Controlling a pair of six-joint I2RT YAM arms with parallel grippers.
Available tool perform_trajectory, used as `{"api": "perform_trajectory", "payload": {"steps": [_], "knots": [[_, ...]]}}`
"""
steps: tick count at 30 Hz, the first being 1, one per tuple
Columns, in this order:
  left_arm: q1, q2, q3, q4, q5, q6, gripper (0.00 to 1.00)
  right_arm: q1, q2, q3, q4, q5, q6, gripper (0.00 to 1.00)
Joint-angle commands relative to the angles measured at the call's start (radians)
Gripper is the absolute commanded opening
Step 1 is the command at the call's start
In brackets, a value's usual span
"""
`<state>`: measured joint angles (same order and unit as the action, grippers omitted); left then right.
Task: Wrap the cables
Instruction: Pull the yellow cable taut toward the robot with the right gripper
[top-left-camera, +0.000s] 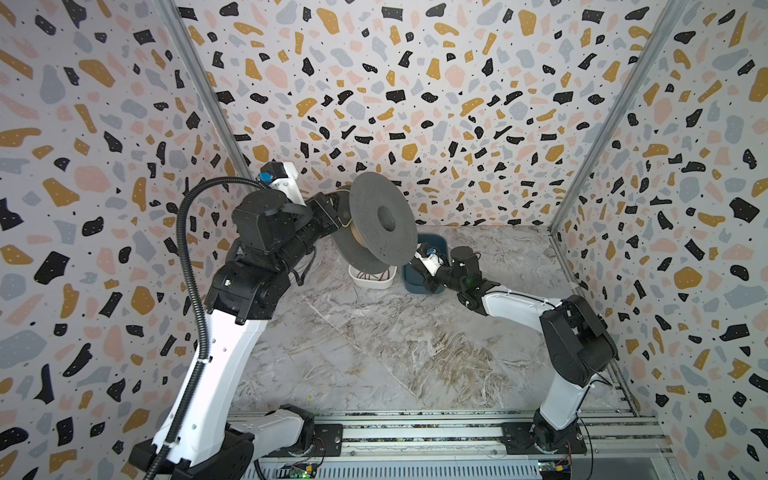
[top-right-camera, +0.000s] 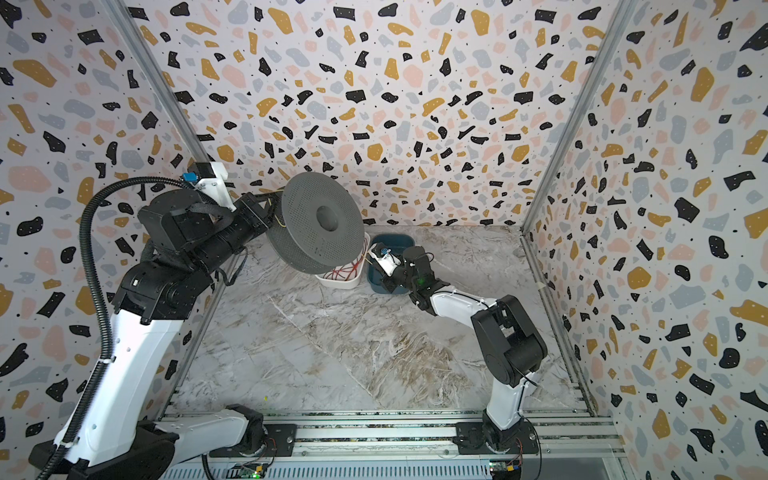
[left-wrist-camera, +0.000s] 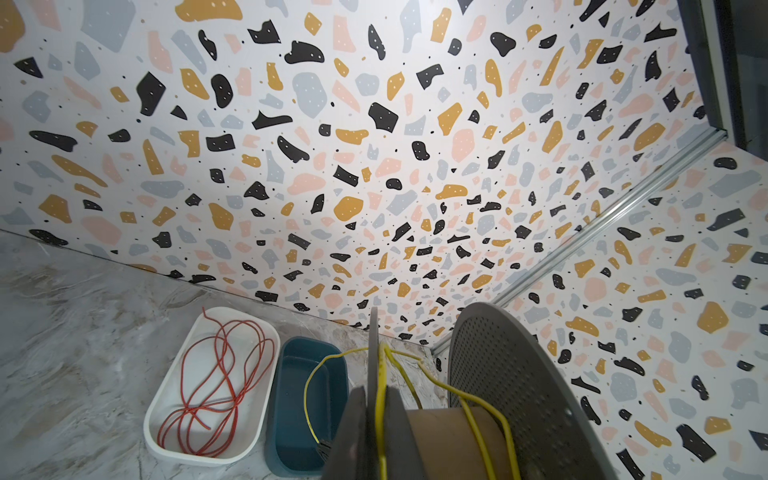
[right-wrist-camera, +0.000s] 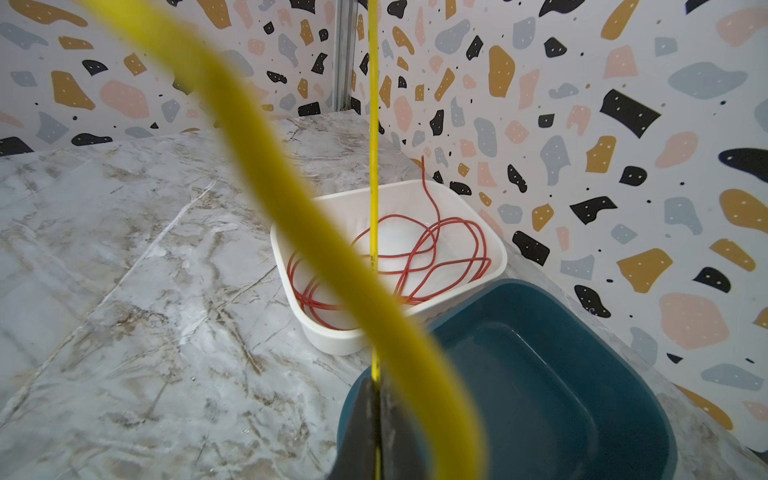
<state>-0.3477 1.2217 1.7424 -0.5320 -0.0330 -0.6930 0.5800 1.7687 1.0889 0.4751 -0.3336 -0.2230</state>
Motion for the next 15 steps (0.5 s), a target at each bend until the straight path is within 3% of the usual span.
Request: {"api": "perform_trajectory", "payload": {"steps": [1, 15], "knots": [[0.003, 0.044, 0.055, 0.044, -0.137, 0.029, 0.00, 0.023, -0.112, -0.041, -0.032, 0.059, 0.038, 0.00], [0.004, 0.146, -0.089, 0.122, -0.550, 0.137, 0.00, 0.191, -0.438, -0.175, -0.295, 0.253, 0.069, 0.00]]}}
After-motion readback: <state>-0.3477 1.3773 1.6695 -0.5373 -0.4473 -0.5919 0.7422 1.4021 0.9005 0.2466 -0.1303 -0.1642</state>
